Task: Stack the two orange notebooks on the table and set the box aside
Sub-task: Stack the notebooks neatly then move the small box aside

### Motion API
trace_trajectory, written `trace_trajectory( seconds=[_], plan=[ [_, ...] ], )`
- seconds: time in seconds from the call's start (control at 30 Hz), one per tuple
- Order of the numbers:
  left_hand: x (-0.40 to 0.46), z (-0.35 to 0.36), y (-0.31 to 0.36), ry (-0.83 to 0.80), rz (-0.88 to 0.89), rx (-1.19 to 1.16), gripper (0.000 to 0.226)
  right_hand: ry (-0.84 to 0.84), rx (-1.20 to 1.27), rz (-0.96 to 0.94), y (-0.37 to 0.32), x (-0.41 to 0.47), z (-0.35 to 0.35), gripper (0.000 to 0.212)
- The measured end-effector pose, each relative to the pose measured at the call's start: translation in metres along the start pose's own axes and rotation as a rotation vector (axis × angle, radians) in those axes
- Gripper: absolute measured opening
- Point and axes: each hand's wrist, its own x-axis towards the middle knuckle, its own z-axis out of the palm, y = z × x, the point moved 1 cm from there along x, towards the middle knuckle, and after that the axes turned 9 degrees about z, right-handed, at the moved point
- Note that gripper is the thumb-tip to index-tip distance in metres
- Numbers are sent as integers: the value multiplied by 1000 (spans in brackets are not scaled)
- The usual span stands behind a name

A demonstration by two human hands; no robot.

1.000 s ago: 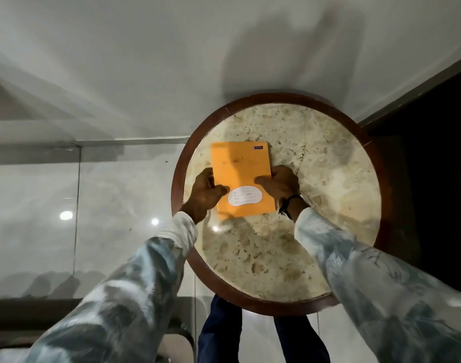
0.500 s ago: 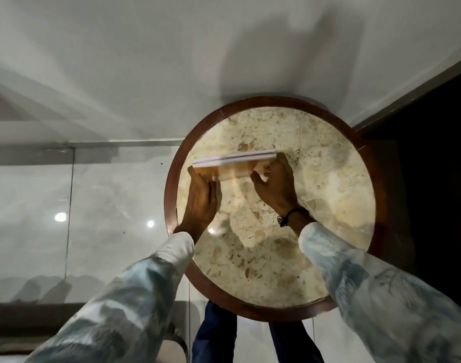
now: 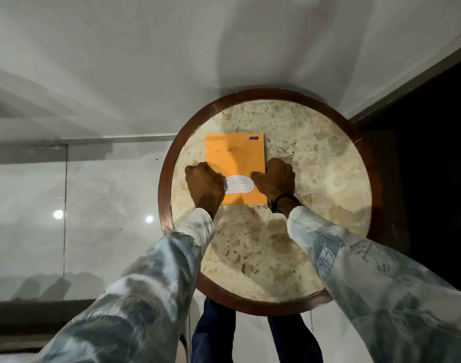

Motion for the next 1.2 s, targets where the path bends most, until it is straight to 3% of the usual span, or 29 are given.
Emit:
trace_trajectory(
  seconds=[0.33, 0.43, 0.57, 0.7, 0.8, 1.03, 1.2],
  plan=[
    [2, 0, 2, 12, -22, -27, 28, -40, 64, -34, 3, 0, -6, 28],
    [-13, 2, -5, 127, 82, 66, 47, 38, 143, -37, 17, 1, -25, 42],
    [-88, 38, -15, 269, 300, 317, 68, 161, 75, -103, 90, -18, -48, 47],
    [-138, 79, -35, 85, 163, 411, 101, 137, -84, -186, 127, -39, -34, 59],
    [-161, 106, -46, 26, 147, 401, 111, 153, -118, -248, 143, -39, -25, 45],
    [-173, 134, -70, -149, 761, 589, 85, 210, 88, -102, 144, -2, -42, 35],
    [-167, 139, -78, -126, 799, 627, 86, 293, 149, -110, 116, 34, -50, 44]
  ],
)
